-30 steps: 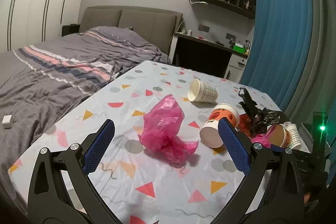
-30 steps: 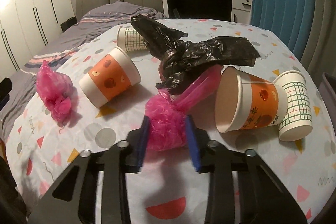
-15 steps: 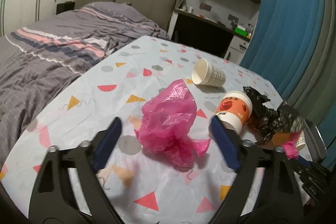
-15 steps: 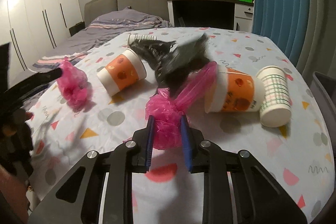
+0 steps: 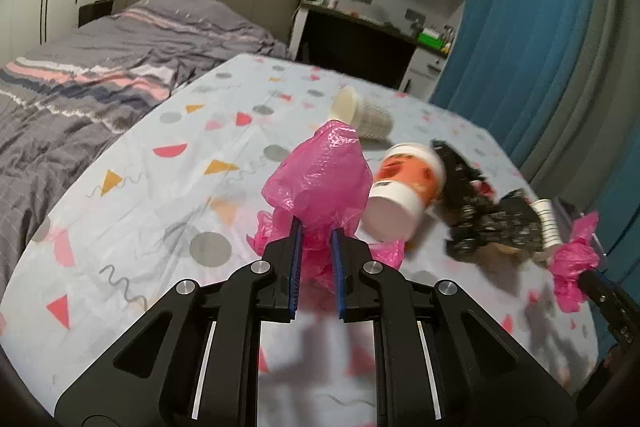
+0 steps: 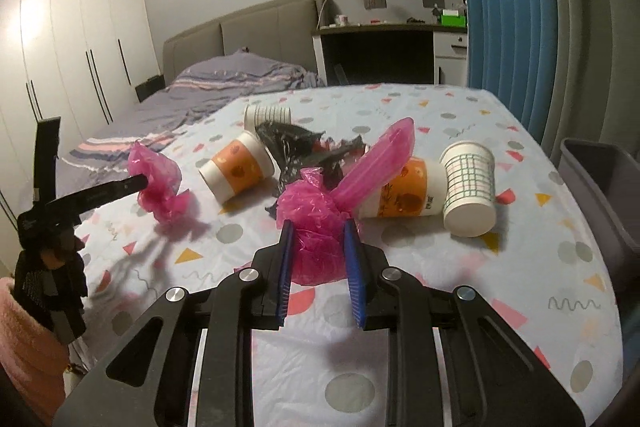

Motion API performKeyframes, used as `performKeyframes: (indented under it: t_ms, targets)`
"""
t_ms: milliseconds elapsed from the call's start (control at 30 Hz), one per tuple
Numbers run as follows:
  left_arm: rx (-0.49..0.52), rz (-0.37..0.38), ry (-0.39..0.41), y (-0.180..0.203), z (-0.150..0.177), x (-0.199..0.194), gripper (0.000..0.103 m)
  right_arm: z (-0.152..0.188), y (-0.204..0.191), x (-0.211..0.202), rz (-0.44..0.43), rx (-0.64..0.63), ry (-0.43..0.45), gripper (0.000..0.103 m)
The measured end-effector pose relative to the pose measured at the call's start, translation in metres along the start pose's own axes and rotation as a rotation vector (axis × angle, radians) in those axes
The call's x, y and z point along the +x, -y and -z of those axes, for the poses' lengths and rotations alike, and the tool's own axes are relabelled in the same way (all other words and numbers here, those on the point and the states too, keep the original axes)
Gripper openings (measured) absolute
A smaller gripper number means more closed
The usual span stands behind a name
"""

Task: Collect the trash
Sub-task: 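Grasp a pink bag with the right tool while the left tool grasps another pink bag, then carry both pink bags over the grey bin with both tools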

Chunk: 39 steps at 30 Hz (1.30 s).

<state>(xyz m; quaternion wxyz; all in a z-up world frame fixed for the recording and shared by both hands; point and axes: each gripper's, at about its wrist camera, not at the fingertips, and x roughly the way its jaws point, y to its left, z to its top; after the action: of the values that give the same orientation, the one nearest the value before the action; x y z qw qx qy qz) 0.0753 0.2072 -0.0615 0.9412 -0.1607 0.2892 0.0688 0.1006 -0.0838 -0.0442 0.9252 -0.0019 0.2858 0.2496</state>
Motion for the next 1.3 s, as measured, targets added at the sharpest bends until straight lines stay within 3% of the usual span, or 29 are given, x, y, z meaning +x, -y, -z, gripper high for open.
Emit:
performKeyframes:
  t_ms: [433, 1300]
  targets:
    - [0.1, 0.108, 0.103, 0.068, 0.009, -0.048, 0.012, 0.007, 0.02, -0.034, 0.023, 0.03, 0.067, 0.025]
    - [0.308, 0.321, 0.072, 0.225, 0.019, -0.024, 0.012, 0.008, 0.104, -0.091, 0.164, 0.138, 0.186, 0.025]
